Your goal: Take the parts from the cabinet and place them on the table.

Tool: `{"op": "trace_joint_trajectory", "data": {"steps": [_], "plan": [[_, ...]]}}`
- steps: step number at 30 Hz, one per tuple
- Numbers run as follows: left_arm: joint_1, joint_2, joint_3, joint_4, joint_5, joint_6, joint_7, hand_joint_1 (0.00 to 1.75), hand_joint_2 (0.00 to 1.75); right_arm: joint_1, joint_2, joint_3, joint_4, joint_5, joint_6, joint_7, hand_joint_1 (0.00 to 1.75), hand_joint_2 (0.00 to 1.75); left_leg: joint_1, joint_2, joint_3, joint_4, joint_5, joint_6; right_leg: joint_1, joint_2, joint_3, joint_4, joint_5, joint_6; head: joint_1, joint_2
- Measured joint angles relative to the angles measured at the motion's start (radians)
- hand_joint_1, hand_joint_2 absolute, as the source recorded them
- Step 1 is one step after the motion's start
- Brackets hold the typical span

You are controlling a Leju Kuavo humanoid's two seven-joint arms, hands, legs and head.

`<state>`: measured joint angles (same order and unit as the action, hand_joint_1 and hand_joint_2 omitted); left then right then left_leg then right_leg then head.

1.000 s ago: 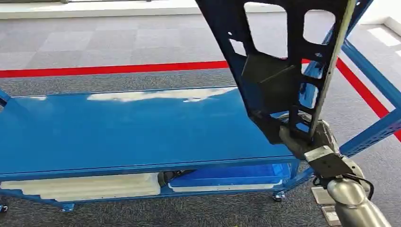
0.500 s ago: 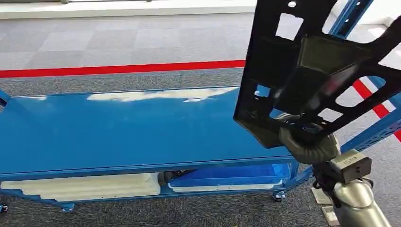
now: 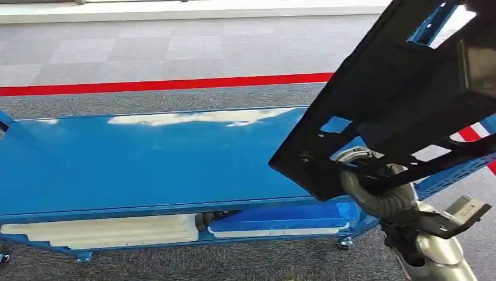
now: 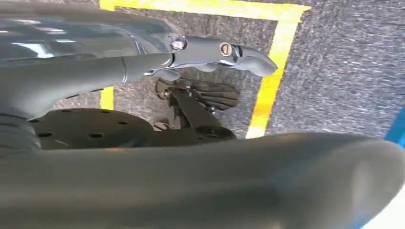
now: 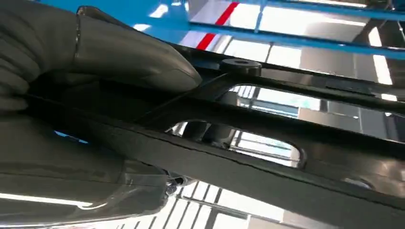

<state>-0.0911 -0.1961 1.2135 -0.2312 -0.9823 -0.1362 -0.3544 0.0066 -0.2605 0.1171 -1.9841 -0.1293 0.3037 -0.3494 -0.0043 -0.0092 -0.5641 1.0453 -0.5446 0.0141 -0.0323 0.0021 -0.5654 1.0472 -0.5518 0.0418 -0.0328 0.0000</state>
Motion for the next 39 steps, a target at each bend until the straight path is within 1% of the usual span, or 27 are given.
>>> {"op": "trace_joint_trajectory", "data": {"steps": [2,6,13,16,18,20,21,22,23,24,25,26,27,28,29,30,31,32,33,34,35,36,37,38,39], "plan": [[0.000,0.000,0.003,0.000,0.010,-0.009,-0.010,0.00,1.75,0.010,0.000,0.002,-0.010,-0.008,0.003,0.000,1.75,1.75,0.000,0.000,0.000,0.000,0.000,0.000,0.000,0.000,0.000,0.000,0.000,0.000,0.000,0.000],[0.000,0.000,0.012,0.000,0.016,-0.012,-0.009,0.00,1.75,0.021,0.001,0.004,-0.018,-0.016,0.017,0.000,1.75,1.75,0.000,0.000,0.000,0.000,0.000,0.000,0.000,0.000,0.000,0.000,0.000,0.000,0.000,0.000],[0.000,0.000,0.028,0.000,0.034,-0.011,0.010,0.00,1.75,0.027,0.001,0.005,-0.018,-0.019,0.032,0.006,1.75,1.75,-0.006,0.000,0.000,0.001,0.000,0.001,-0.005,0.000,0.000,-0.001,0.001,0.000,0.000,0.000],[0.000,0.000,0.032,0.000,0.040,-0.013,0.014,0.00,1.75,0.028,0.001,0.006,-0.018,-0.026,0.033,0.013,1.75,1.75,-0.009,0.000,0.000,0.002,-0.002,0.004,-0.008,0.000,0.000,-0.001,0.001,0.002,0.000,0.000],[-0.001,0.000,0.039,0.000,0.050,-0.019,0.018,0.00,1.75,0.028,0.001,0.006,-0.018,-0.031,0.035,0.020,1.75,1.75,-0.011,0.000,-0.001,0.006,-0.004,0.008,-0.011,0.000,0.001,-0.001,0.001,0.004,0.000,0.000],[-0.001,0.000,0.044,0.000,0.050,-0.024,0.023,0.00,1.75,0.028,0.001,0.006,-0.017,-0.034,0.039,0.024,1.75,1.75,-0.012,0.000,-0.001,0.009,-0.002,0.012,-0.013,0.000,0.003,-0.004,0.007,0.012,0.000,0.000],[-0.001,0.000,0.045,0.000,0.050,-0.027,0.023,0.00,1.75,0.028,0.001,0.006,-0.017,-0.038,0.043,0.027,1.75,1.75,-0.012,0.000,-0.001,0.007,0.001,0.016,-0.013,0.000,0.005,-0.008,0.010,0.016,0.000,0.000],[-0.002,0.000,0.046,0.000,0.050,-0.032,0.023,0.00,1.75,0.028,0.001,0.006,-0.017,-0.043,0.045,0.031,1.75,1.75,-0.006,0.002,0.001,-0.012,0.014,0.027,-0.008,0.004,0.007,-0.010,0.010,0.022,0.000,0.000],[-0.003,0.000,0.047,0.000,0.051,-0.035,0.025,0.00,1.75,0.028,0.001,0.006,-0.015,-0.047,0.047,0.034,1.75,1.75,-0.001,0.007,0.007,-0.024,0.024,0.033,-0.006,0.001,0.001,0.002,-0.015,0.020,0.001,0.000],[-0.004,0.000,0.049,0.000,0.051,-0.040,0.026,0.00,1.75,0.025,-0.001,0.006,-0.014,-0.049,0.051,0.039,1.75,1.75,0.001,0.008,0.004,-0.027,0.029,0.039,-0.004,0.002,-0.015,0.045,-0.057,0.015,0.001,0.000],[-0.004,0.000,0.051,0.000,0.051,-0.044,0.027,0.00,1.75,0.022,-0.003,0.007,-0.010,-0.051,0.053,0.044,1.75,1.75,0.001,0.009,0.001,-0.027,0.029,0.039,-0.004,0.001,-0.042,0.115,-0.101,0.015,0.002,0.000],[-0.002,-0.002,0.053,0.000,0.053,-0.048,0.029,0.00,1.75,0.023,-0.005,0.009,-0.005,-0.053,0.053,0.046,1.75,1.75,0.001,0.010,-0.001,-0.026,0.030,0.038,-0.004,0.001,-0.068,0.189,-0.137,0.015,0.002,0.000],[-0.001,-0.002,0.054,0.000,0.058,-0.052,0.031,0.00,1.75,0.023,-0.005,0.010,0.001,-0.054,0.053,0.050,1.75,1.75,0.001,0.011,-0.004,-0.026,0.031,0.037,-0.004,0.001,-0.088,0.250,-0.158,0.017,0.002,0.000],[0.000,-0.002,0.056,0.000,0.063,-0.054,0.033,0.00,1.75,0.023,-0.006,0.010,0.007,-0.055,0.053,0.056,1.75,1.75,0.001,0.011,-0.005,-0.025,0.034,0.035,-0.004,0.001,-0.092,0.272,-0.152,0.019,0.002,0.000],[0.000,-0.002,0.058,0.000,0.065,-0.056,0.034,0.00,1.75,0.023,-0.007,0.010,0.011,-0.056,0.053,0.058,1.75,1.75,0.003,0.011,-0.007,-0.025,0.035,0.032,-0.005,0.000,-0.072,0.244,-0.124,0.021,0.002,0.000],[-0.001,-0.002,0.059,0.000,0.068,-0.059,0.036,0.00,1.75,0.020,-0.008,0.010,0.015,-0.056,0.053,0.060,1.75,1.75,0.005,0.011,-0.008,-0.023,0.036,0.030,-0.007,0.000,-0.033,0.176,-0.080,0.023,0.002,0.000],[-0.001,-0.002,0.060,0.000,0.069,-0.061,0.039,0.00,1.75,0.015,-0.010,0.011,0.019,-0.055,0.053,0.062,1.75,1.75,0.008,0.011,-0.010,-0.018,0.036,0.028,-0.009,0.000,0.017,0.082,-0.036,0.026,0.002,0.000],[-0.002,-0.002,0.061,0.000,0.069,-0.061,0.041,0.00,1.75,0.009,-0.011,0.011,0.023,-0.055,0.053,0.063,1.75,1.75,0.007,0.010,-0.015,-0.011,0.034,0.022,-0.012,-0.001,0.054,0.003,-0.016,0.029,0.002,0.000],[-0.003,-0.002,0.064,0.000,0.069,-0.061,0.042,0.00,1.75,0.001,-0.012,0.013,0.028,-0.054,0.053,0.063,1.75,1.75,0.002,0.009,-0.025,-0.003,0.034,0.013,-0.005,0.001,0.061,-0.010,-0.025,0.025,0.002,0.000],[-0.003,-0.002,0.068,0.000,0.069,-0.061,0.044,0.00,1.75,0.002,-0.013,0.013,0.029,-0.052,0.053,0.065,1.75,1.75,0.000,0.008,-0.027,-0.002,0.040,0.005,-0.006,0.003,0.052,-0.008,-0.021,0.016,0.000,0.000],[-0.002,-0.002,0.070,0.000,0.069,-0.061,0.044,0.00,1.75,-0.002,-0.013,0.014,0.032,-0.052,0.053,0.065,1.75,1.75,0.000,0.006,-0.031,0.000,0.045,0.000,-0.004,0.002,0.047,-0.010,-0.023,0.012,0.000,0.000],[-0.001,-0.002,0.071,0.000,0.069,-0.061,0.046,0.00,1.75,-0.005,-0.013,0.015,0.035,-0.051,0.052,0.067,1.75,1.75,0.003,0.006,-0.033,-0.001,0.050,-0.006,-0.003,0.002,0.043,-0.006,-0.021,0.006,0.000,0.000],[0.000,-0.001,0.072,0.000,0.069,-0.061,0.046,0.00,1.75,-0.008,-0.013,0.016,0.037,-0.050,0.051,0.069,1.75,1.75,0.003,0.006,-0.038,0.000,0.051,-0.009,-0.005,-0.001,0.039,-0.009,-0.014,-0.004,0.000,0.000],[-0.002,-0.001,0.074,0.000,0.069,-0.061,0.046,0.00,1.75,-0.015,-0.013,0.017,0.040,-0.047,0.046,0.069,1.75,1.75,0.006,0.006,-0.043,0.010,0.029,-0.015,-0.007,-0.007,0.033,-0.011,-0.009,-0.014,0.000,0.000],[-0.002,-0.001,0.074,0.000,0.069,-0.061,0.047,0.00,1.75,-0.019,-0.012,0.019,0.042,-0.041,0.040,0.067,1.75,1.75,0.007,0.006,-0.055,0.047,-0.015,-0.021,-0.007,-0.007,0.025,-0.011,-0.003,-0.024,0.000,0.000]]}}
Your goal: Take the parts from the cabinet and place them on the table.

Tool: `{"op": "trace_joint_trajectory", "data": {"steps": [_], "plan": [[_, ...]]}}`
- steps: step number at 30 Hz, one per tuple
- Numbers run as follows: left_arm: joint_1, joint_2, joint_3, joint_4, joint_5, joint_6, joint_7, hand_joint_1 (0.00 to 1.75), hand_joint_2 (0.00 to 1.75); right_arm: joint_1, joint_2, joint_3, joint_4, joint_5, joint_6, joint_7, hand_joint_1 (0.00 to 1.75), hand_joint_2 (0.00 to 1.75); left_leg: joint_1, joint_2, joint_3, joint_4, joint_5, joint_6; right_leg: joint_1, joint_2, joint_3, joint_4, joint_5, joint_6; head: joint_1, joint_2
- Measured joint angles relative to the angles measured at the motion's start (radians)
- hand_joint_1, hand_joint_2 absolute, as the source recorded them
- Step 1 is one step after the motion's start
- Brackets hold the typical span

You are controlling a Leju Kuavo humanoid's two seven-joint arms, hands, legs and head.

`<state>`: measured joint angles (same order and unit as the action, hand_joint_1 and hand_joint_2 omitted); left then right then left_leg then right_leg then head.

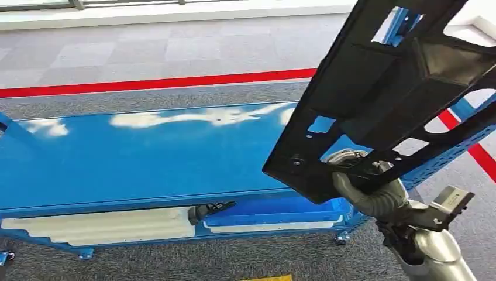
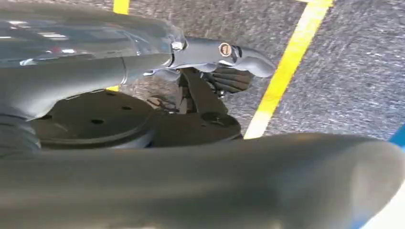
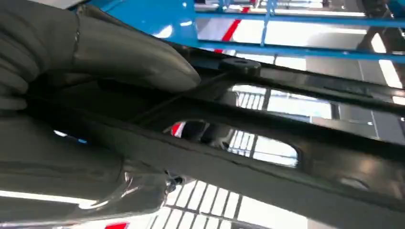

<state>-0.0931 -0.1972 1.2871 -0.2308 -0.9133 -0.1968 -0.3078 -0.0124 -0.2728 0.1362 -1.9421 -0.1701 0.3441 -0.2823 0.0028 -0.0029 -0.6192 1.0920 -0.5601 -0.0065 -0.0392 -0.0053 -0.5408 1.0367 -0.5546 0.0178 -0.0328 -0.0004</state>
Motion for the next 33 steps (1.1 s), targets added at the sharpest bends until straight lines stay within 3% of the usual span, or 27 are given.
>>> {"op": "trace_joint_trajectory", "data": {"steps": [2,3,4,5,6,8,9,13,14,15,17,18,19,20,21,23,24,25,28,29,30,31,33], "plan": [[0.000,0.000,0.000,0.000,-0.001,0.002,0.000,0.00,1.75,-0.008,0.007,0.004,0.001,0.017,-0.015,-0.010,1.75,1.75,0.002,0.000,-0.046,0.148,-0.099,-0.009,0.003,-0.006,-0.020,0.001,0.012,-0.013,0.000,0.000],[0.000,0.000,0.000,0.000,-0.002,0.003,0.000,0.00,1.75,-0.009,0.012,0.008,0.002,0.032,-0.024,-0.016,1.75,1.75,0.002,0.000,-0.062,0.215,-0.129,-0.010,0.005,-0.009,-0.029,0.001,0.018,-0.015,0.000,0.000],[0.001,0.000,0.000,0.000,-0.002,0.003,0.000,0.00,1.75,-0.011,0.018,0.011,0.003,0.045,-0.032,-0.019,1.75,1.75,0.002,0.000,-0.060,0.242,-0.132,-0.009,0.007,-0.010,-0.036,0.002,0.024,-0.018,0.000,0.000],[0.000,0.000,0.000,0.000,-0.002,0.005,0.000,0.00,1.75,-0.013,0.024,0.014,0.005,0.056,-0.038,-0.019,1.75,1.75,0.002,0.000,-0.039,0.226,-0.115,-0.007,0.010,-0.011,-0.043,0.002,0.030,-0.018,0.000,0.000],[0.000,0.000,0.000,0.000,-0.002,0.006,-0.002,0.00,1.75,-0.016,0.027,0.017,0.008,0.062,-0.041,-0.018,1.75,1.75,0.001,0.000,0.001,0.171,-0.084,-0.001,0.014,-0.011,-0.048,0.002,0.035,-0.018,0.000,0.000],[-0.002,0.000,0.000,0.000,-0.002,0.007,-0.003,0.00,1.75,-0.024,0.027,0.021,0.008,0.062,-0.042,-0.013,1.75,1.75,-0.009,-0.001,0.123,-0.024,-0.018,0.025,0.020,-0.011,-0.055,0.002,0.045,-0.016,0.000,0.000],[-0.005,0.002,0.000,0.000,-0.002,0.008,-0.005,0.00,1.75,-0.028,0.027,0.021,0.008,0.064,-0.042,-0.013,1.75,1.75,-0.017,0.000,0.155,-0.081,-0.031,0.041,0.023,-0.012,-0.058,0.002,0.049,-0.012,0.000,0.000],[-0.003,0.002,0.000,0.000,-0.005,0.008,-0.007,0.00,1.75,-0.039,0.026,0.024,0.009,0.068,-0.040,-0.014,1.75,1.75,-0.025,-0.001,0.146,-0.097,-0.010,0.044,0.015,-0.012,-0.068,-0.001,0.078,0.016,0.000,0.000],[-0.004,0.001,0.000,0.000,-0.006,0.008,-0.007,0.00,1.75,-0.040,0.021,0.024,0.010,0.067,-0.039,-0.016,1.75,1.75,-0.011,0.006,0.142,-0.112,0.007,0.047,0.014,-0.005,-0.075,0.009,0.061,0.019,-0.001,0.000],[-0.007,0.002,0.000,0.000,-0.006,0.009,-0.007,0.00,1.75,-0.042,0.020,0.026,0.010,0.065,-0.037,-0.018,1.75,1.75,-0.013,0.008,0.130,-0.112,0.020,0.056,0.019,-0.001,-0.089,0.034,0.016,0.020,0.000,0.000],[-0.008,0.002,0.000,0.000,-0.008,0.009,-0.007,0.00,1.75,-0.046,0.016,0.028,0.013,0.063,-0.028,-0.022,1.75,1.75,-0.014,0.010,0.104,-0.109,0.035,0.060,0.019,0.000,-0.124,0.157,-0.090,0.022,0.001,0.000],[-0.008,0.001,0.000,0.000,-0.008,0.008,-0.007,0.00,1.75,-0.046,0.016,0.030,0.015,0.063,-0.025,-0.026,1.75,1.75,-0.014,0.011,0.091,-0.108,0.044,0.059,0.019,0.001,-0.139,0.231,-0.129,0.024,0.001,0.000],[-0.007,0.001,0.000,0.000,-0.008,0.008,-0.007,0.00,1.75,-0.046,0.015,0.032,0.018,0.063,-0.020,-0.031,1.75,1.75,-0.014,0.012,0.077,-0.104,0.053,0.058,0.019,0.001,-0.144,0.283,-0.136,0.026,0.001,0.000],[-0.007,0.001,0.000,0.000,-0.009,0.008,-0.007,0.00,1.75,-0.047,0.014,0.034,0.019,0.063,-0.017,-0.035,1.75,1.75,-0.013,0.014,0.062,-0.099,0.059,0.057,0.018,0.000,-0.131,0.290,-0.114,0.030,0.001,0.000],[-0.008,0.001,0.000,0.000,-0.012,0.008,-0.007,0.00,1.75,-0.048,0.014,0.036,0.020,0.063,-0.014,-0.037,1.75,1.75,-0.012,0.014,0.047,-0.092,0.065,0.054,0.016,0.000,-0.096,0.256,-0.074,0.032,0.001,0.000],[-0.008,0.001,0.000,0.000,-0.021,0.008,-0.007,0.00,1.75,-0.055,0.014,0.040,0.021,0.064,-0.011,-0.042,1.75,1.75,-0.008,0.014,0.023,-0.073,0.071,0.046,0.013,0.000,0.006,0.108,-0.014,0.038,0.001,0.000],[-0.009,0.001,0.000,0.000,-0.021,0.008,-0.007,0.00,1.75,-0.062,0.014,0.041,0.023,0.065,-0.009,-0.047,1.75,1.75,-0.010,0.014,0.011,-0.060,0.072,0.043,0.011,0.000,0.057,0.027,-0.026,0.039,0.001,0.000],[-0.010,0.001,-0.001,0.000,-0.022,0.009,-0.007,0.00,1.75,-0.066,0.014,0.043,0.024,0.066,-0.008,-0.049,1.75,1.75,-0.014,0.013,0.000,-0.047,0.075,0.039,0.018,0.004,0.074,-0.009,-0.038,0.032,-0.001,0.000],[-0.009,0.001,-0.001,0.000,-0.023,0.009,-0.007,0.00,1.75,-0.070,0.014,0.046,0.024,0.077,-0.008,-0.061,1.75,1.75,-0.016,0.012,-0.016,-0.045,0.099,0.023,0.018,0.005,0.056,-0.010,-0.039,0.023,0.000,0.000],[-0.007,0.002,-0.001,0.000,-0.024,0.010,-0.007,0.00,1.75,-0.070,0.014,0.047,0.026,0.084,-0.008,-0.066,1.75,1.75,-0.014,0.010,-0.024,-0.040,0.096,0.018,0.009,0.001,0.046,-0.013,-0.030,0.007,0.000,0.000],[-0.007,0.002,-0.001,0.000,-0.024,0.010,-0.007,0.00,1.75,-0.071,0.014,0.048,0.027,0.088,-0.008,-0.068,1.75,1.75,-0.013,0.008,-0.031,-0.025,0.054,0.009,0.009,-0.001,0.034,-0.013,-0.022,-0.006,-0.002,0.000],[-0.006,0.002,-0.001,0.000,-0.026,0.010,-0.007,0.00,1.75,-0.070,0.014,0.048,0.027,0.091,-0.007,-0.071,1.75,1.75,-0.009,0.008,-0.040,0.023,-0.012,0.001,0.010,-0.003,0.020,-0.013,-0.012,-0.018,-0.002,0.000],[-0.007,0.002,-0.001,0.000,-0.026,0.012,-0.006,0.00,1.75,-0.070,0.014,0.049,0.028,0.099,-0.006,-0.079,1.75,1.75,-0.003,0.008,-0.063,0.160,-0.114,-0.007,0.012,-0.006,-0.005,-0.012,0.008,-0.021,-0.002,0.000]]}}
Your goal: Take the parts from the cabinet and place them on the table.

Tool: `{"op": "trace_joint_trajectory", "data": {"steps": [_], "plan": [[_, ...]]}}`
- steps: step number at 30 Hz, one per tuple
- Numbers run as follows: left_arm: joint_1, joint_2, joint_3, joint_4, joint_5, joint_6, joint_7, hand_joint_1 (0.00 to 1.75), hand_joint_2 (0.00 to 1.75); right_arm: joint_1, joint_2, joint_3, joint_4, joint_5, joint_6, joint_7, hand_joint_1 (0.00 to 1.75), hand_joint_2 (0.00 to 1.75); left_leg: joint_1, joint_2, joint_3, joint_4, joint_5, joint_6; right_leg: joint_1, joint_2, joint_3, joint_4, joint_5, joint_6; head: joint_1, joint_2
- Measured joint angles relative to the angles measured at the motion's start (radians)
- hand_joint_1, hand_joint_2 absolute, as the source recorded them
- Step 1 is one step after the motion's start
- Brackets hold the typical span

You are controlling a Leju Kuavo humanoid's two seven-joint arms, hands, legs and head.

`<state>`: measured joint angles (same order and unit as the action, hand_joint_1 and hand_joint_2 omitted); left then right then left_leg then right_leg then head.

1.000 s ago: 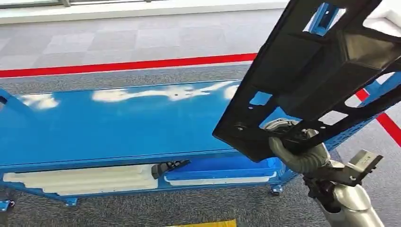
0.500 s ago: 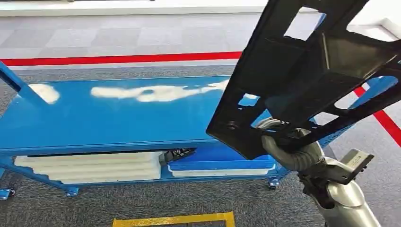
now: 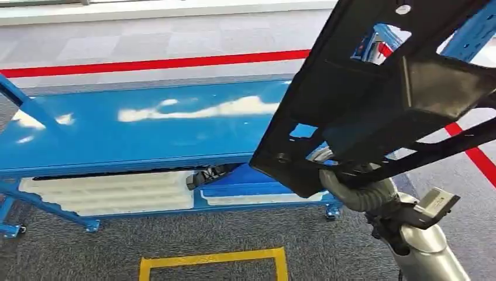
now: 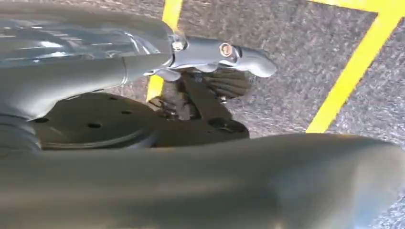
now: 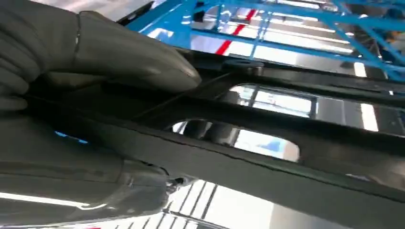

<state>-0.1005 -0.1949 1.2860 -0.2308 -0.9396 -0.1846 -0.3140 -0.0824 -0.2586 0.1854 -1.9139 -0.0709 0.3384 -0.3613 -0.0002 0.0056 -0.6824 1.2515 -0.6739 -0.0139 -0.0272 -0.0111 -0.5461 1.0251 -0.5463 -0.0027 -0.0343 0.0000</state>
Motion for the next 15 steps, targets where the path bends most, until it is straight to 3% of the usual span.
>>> {"op": "trace_joint_trajectory", "data": {"steps": [1,2,3,4,5,7,8,10,11,12,13,15], "plan": [[-0.001,0.000,0.000,0.000,0.000,0.004,0.002,0.00,1.75,0.000,0.000,0.000,0.002,0.003,0.001,-0.003,1.75,1.75,0.001,0.000,-0.006,0.056,-0.010,-0.001,0.001,-0.001,-0.012,0.000,0.006,-0.001,0.000,0.000],[-0.001,0.000,0.000,0.000,0.000,0.006,0.003,0.00,1.75,0.000,0.000,0.001,0.005,0.008,0.003,-0.006,1.75,1.75,0.001,0.000,-0.001,0.084,0.015,-0.002,0.003,-0.010,-0.025,0.000,0.015,-0.004,0.000,0.000],[0.000,0.000,0.000,0.000,0.000,0.009,0.004,0.00,1.75,0.000,0.000,0.003,0.005,0.011,0.004,-0.008,1.75,1.75,0.001,0.000,0.017,0.075,0.057,-0.001,0.005,-0.018,-0.035,0.000,0.023,-0.005,0.000,0.000],[0.000,0.000,0.000,0.000,0.000,0.010,0.008,0.00,1.75,0.000,0.000,0.003,0.005,0.014,0.008,-0.010,1.75,1.75,0.000,0.001,0.055,0.027,0.104,0.005,0.008,-0.023,-0.045,0.000,0.031,-0.004,0.000,0.000],[-0.001,0.000,0.000,0.000,0.000,0.014,0.011,0.00,1.75,0.000,0.000,0.004,0.005,0.017,0.009,-0.011,1.75,1.75,-0.003,0.010,0.112,-0.056,0.128,0.014,0.011,-0.029,-0.049,0.000,0.037,-0.002,0.000,0.000],[-0.007,0.003,0.000,0.000,0.000,0.019,0.018,0.00,1.75,-0.001,0.000,0.006,0.005,0.022,0.010,-0.015,1.75,1.75,-0.023,0.057,0.229,-0.230,0.104,0.037,0.014,-0.046,-0.049,0.002,0.043,0.004,0.000,0.000],[-0.010,0.003,0.000,0.000,0.000,0.022,0.022,0.00,1.75,-0.001,0.000,0.006,0.005,0.024,0.010,-0.018,1.75,1.75,-0.023,0.058,0.241,-0.262,0.091,0.045,0.014,-0.058,-0.050,0.002,0.049,0.013,0.001,0.000],[-0.011,0.003,-0.001,0.000,0.000,0.024,0.024,0.00,1.75,-0.009,0.000,0.012,0.005,0.029,0.009,-0.021,1.75,1.75,-0.029,0.044,0.232,-0.268,0.090,0.049,0.011,-0.085,-0.054,0.001,0.060,0.025,0.000,0.000],[-0.009,0.003,-0.001,0.000,0.000,0.026,0.024,0.00,1.75,-0.012,0.000,0.014,0.005,0.031,0.010,-0.022,1.75,1.75,-0.023,0.036,0.232,-0.286,0.098,0.055,0.015,-0.091,-0.057,0.003,0.060,0.031,0.001,0.000],[-0.006,0.003,0.000,0.000,0.000,0.027,0.025,0.00,1.75,-0.015,0.000,0.016,0.007,0.034,0.010,-0.022,1.75,1.75,-0.018,0.032,0.227,-0.287,0.108,0.057,0.011,-0.058,-0.064,0.017,0.040,0.036,0.001,0.000],[-0.004,0.004,0.000,0.000,0.000,0.027,0.026,0.00,1.75,-0.019,0.000,0.017,0.007,0.035,0.011,-0.022,1.75,1.75,-0.016,0.024,0.216,-0.285,0.114,0.063,0.011,-0.026,-0.079,0.056,0.002,0.036,0.002,0.000],[-0.004,0.004,0.000,0.000,0.000,0.027,0.033,0.00,1.75,-0.022,0.000,0.019,0.015,0.035,0.012,-0.022,1.75,1.75,-0.018,0.007,0.198,-0.280,0.125,0.071,0.010,0.000,-0.135,0.211,-0.087,0.039,0.002,0.000]]}}
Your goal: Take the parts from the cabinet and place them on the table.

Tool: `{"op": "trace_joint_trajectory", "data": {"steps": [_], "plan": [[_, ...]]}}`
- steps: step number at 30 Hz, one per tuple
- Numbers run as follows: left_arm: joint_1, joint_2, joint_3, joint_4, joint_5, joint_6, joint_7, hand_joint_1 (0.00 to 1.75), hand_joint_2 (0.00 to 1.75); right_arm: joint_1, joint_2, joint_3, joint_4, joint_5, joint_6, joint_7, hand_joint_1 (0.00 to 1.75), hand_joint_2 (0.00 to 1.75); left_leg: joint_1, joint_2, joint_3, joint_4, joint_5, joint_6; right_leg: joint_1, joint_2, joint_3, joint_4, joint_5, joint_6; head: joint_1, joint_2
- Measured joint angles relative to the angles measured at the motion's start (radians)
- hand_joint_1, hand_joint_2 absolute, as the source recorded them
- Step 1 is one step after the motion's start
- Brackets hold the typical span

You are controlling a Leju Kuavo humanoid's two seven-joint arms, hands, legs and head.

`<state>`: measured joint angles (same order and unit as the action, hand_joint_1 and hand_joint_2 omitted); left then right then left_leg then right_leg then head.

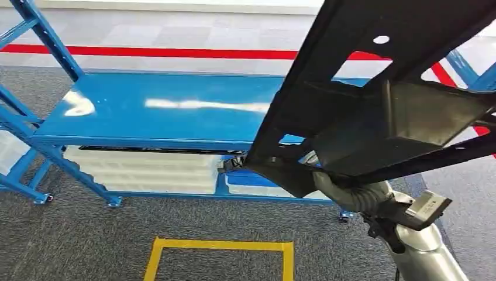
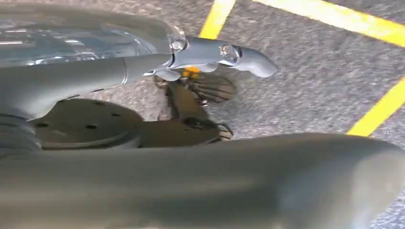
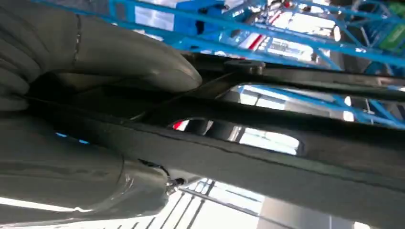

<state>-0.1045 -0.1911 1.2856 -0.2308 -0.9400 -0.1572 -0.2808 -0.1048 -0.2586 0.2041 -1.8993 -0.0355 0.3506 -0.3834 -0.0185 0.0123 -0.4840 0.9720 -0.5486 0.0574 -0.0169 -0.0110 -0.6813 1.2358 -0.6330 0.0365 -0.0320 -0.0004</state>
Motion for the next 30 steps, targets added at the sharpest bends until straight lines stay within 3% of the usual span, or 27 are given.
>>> {"op": "trace_joint_trajectory", "data": {"steps": [1,2,3,5,6,7,8,11,12,13,14,16,17,18,19,20,21,22,24,26,27,28,29,30], "plan": [[0.001,0.000,0.000,0.000,0.000,0.000,0.003,0.00,1.75,-0.001,0.000,0.002,0.003,0.000,0.000,0.000,1.75,1.75,-0.001,-0.009,-0.008,0.004,0.004,0.001,0.000,0.003,-0.024,0.069,-0.024,0.001,0.000,0.000],[0.002,0.000,0.000,0.000,0.000,0.000,0.004,0.00,1.75,-0.002,0.000,0.004,0.007,0.000,0.002,0.000,1.75,1.75,-0.002,-0.021,-0.015,0.008,0.007,0.000,0.000,0.004,-0.026,0.091,-0.023,0.002,0.000,0.000],[0.003,0.001,0.000,0.000,0.000,0.002,0.006,0.00,1.75,-0.003,0.000,0.007,0.010,0.000,0.003,0.000,1.75,1.75,-0.002,-0.030,-0.020,0.013,0.007,-0.001,0.000,0.005,-0.005,0.066,-0.001,0.003,0.000,0.000],[0.002,0.002,0.000,0.000,0.000,0.005,0.006,0.00,1.75,-0.012,0.001,0.011,0.012,0.000,0.006,0.000,1.75,1.75,-0.001,-0.051,-0.027,0.028,0.006,-0.002,-0.001,0.015,0.085,-0.088,0.078,0.002,0.000,0.000],[0.001,0.002,0.000,0.000,0.000,0.005,0.006,0.00,1.75,-0.018,0.001,0.014,0.014,0.000,0.006,0.000,1.75,1.75,-0.001,-0.060,-0.031,0.037,0.003,-0.006,-0.002,0.048,0.126,-0.172,0.104,-0.002,0.000,0.000],[-0.002,0.002,0.000,0.000,0.000,0.007,0.006,0.00,1.75,-0.019,0.002,0.016,0.016,-0.001,0.007,-0.003,1.75,1.75,-0.007,-0.068,-0.044,0.047,0.000,-0.011,-0.005,0.088,0.132,-0.185,0.090,-0.005,0.000,0.000],[-0.004,0.002,0.000,0.000,0.001,0.011,0.006,0.00,1.75,-0.020,0.002,0.017,0.014,-0.003,0.008,-0.008,1.75,1.75,-0.002,-0.077,-0.057,0.055,0.002,-0.015,-0.006,0.079,0.137,-0.204,0.079,-0.008,0.000,0.000],[0.004,0.005,0.000,0.000,0.006,0.016,0.006,0.00,1.75,-0.021,0.007,0.022,0.014,-0.005,0.009,-0.023,1.75,1.75,0.001,-0.107,-0.070,0.056,0.010,-0.030,-0.004,0.054,0.132,-0.205,0.084,-0.018,0.000,0.000],[0.005,0.011,0.000,0.000,0.006,0.020,0.006,0.00,1.75,-0.023,0.011,0.023,0.014,-0.005,0.008,-0.028,1.75,1.75,0.001,-0.094,-0.073,0.065,-0.002,-0.034,-0.011,0.038,0.133,-0.207,0.086,-0.022,0.000,0.000],[0.004,0.011,0.000,0.000,0.006,0.020,0.006,0.00,1.75,-0.020,0.015,0.023,0.013,-0.006,0.008,-0.033,1.75,1.75,-0.001,-0.057,-0.090,0.099,-0.029,-0.044,-0.013,0.027,0.133,-0.207,0.085,-0.026,-0.002,0.000],[0.001,0.011,0.000,0.000,0.006,0.020,0.008,0.00,1.75,-0.017,0.019,0.024,0.009,-0.006,0.007,-0.038,1.75,1.75,0.006,-0.040,-0.123,0.166,-0.067,-0.054,-0.013,0.012,0.133,-0.207,0.084,-0.027,-0.001,0.000],[0.001,0.011,0.000,0.000,-0.002,0.023,0.009,0.00,1.75,-0.008,0.024,0.025,0.006,-0.003,0.005,-0.045,1.75,1.75,0.017,-0.027,-0.196,0.315,-0.125,-0.066,-0.013,-0.017,0.131,-0.207,0.083,-0.028,-0.002,0.000],[0.004,0.011,0.000,0.000,-0.007,0.025,0.011,0.00,1.75,0.001,0.027,0.026,0.006,0.001,0.000,-0.051,1.75,1.75,0.022,-0.025,-0.217,0.357,-0.127,-0.071,-0.014,-0.031,0.132,-0.207,0.083,-0.027,-0.001,0.000],[0.007,0.012,0.000,0.000,-0.014,0.029,0.012,0.00,1.75,0.009,0.027,0.026,0.005,0.003,-0.001,-0.056,1.75,1.75,0.026,-0.023,-0.212,0.343,-0.108,-0.075,-0.014,-0.044,0.132,-0.207,0.081,-0.026,-0.001,0.000],[0.008,0.012,0.000,0.000,-0.016,0.033,0.013,0.00,1.75,0.017,0.028,0.027,0.004,0.004,-0.001,-0.062,1.75,1.75,0.029,-0.019,-0.189,0.292,-0.070,-0.076,-0.014,-0.056,0.133,-0.207,0.080,-0.025,-0.001,0.000],[0.008,0.013,-0.001,0.000,-0.023,0.035,0.014,0.00,1.75,0.024,0.028,0.026,0.001,0.005,-0.002,-0.070,1.75,1.75,0.029,-0.009,-0.147,0.203,-0.020,-0.076,-0.015,-0.067,0.136,-0.207,0.079,-0.022,-0.001,0.000],[0.007,0.014,-0.004,0.000,-0.034,0.040,0.017,0.00,1.75,0.030,0.029,0.024,-0.003,0.005,-0.002,-0.082,1.75,1.75,0.028,0.018,-0.103,0.115,0.023,-0.075,-0.016,-0.077,0.140,-0.207,0.076,-0.019,-0.002,0.000],[0.006,0.014,-0.007,0.000,-0.041,0.045,0.020,0.00,1.75,0.034,0.030,0.022,-0.004,0.005,-0.002,-0.094,1.75,1.75,0.020,0.060,-0.080,0.072,0.018,-0.074,-0.011,-0.086,0.140,-0.207,0.074,-0.015,-0.002,0.000],[0.003,0.014,-0.012,0.000,-0.049,0.054,0.021,0.00,1.75,0.036,0.034,0.017,-0.003,0.005,0.006,-0.106,1.75,1.75,0.013,0.054,-0.089,0.064,0.017,-0.060,-0.007,-0.102,0.138,-0.205,0.074,-0.004,0.000,0.000],[0.008,0.016,-0.016,0.000,-0.050,0.060,0.021,0.00,1.75,0.032,0.044,0.016,0.001,0.005,0.015,-0.112,1.75,1.75,0.009,0.034,-0.093,0.063,0.019,-0.047,-0.010,-0.124,0.146,-0.211,0.075,0.006,-0.001,0.000],[0.009,0.018,-0.016,0.000,-0.047,0.062,0.022,0.00,1.75,0.029,0.048,0.014,0.002,0.004,0.020,-0.113,1.75,1.75,0.018,0.025,-0.087,0.052,0.028,-0.034,-0.014,-0.117,0.146,-0.207,0.064,0.011,0.000,0.000],[0.008,0.018,-0.017,0.000,-0.046,0.064,0.021,0.00,1.75,0.023,0.052,0.014,0.007,0.003,0.025,-0.114,1.75,1.75,0.017,0.017,-0.088,0.050,0.031,-0.027,-0.015,-0.062,0.139,-0.184,0.040,0.011,0.000,0.000],[0.005,0.021,-0.018,0.000,-0.045,0.065,0.022,0.00,1.75,0.018,0.054,0.014,0.010,0.003,0.027,-0.115,1.75,1.75,0.017,0.008,-0.090,0.050,0.033,-0.021,-0.015,-0.026,0.112,-0.124,0.000,0.007,0.002,0.000],[0.002,0.021,-0.018,0.000,-0.044,0.065,0.023,0.00,1.75,0.015,0.055,0.014,0.015,0.003,0.030,-0.115,1.75,1.75,0.015,-0.005,-0.090,0.050,0.033,-0.018,-0.013,-0.007,0.075,-0.041,-0.041,0.004,0.002,0.000]]}}
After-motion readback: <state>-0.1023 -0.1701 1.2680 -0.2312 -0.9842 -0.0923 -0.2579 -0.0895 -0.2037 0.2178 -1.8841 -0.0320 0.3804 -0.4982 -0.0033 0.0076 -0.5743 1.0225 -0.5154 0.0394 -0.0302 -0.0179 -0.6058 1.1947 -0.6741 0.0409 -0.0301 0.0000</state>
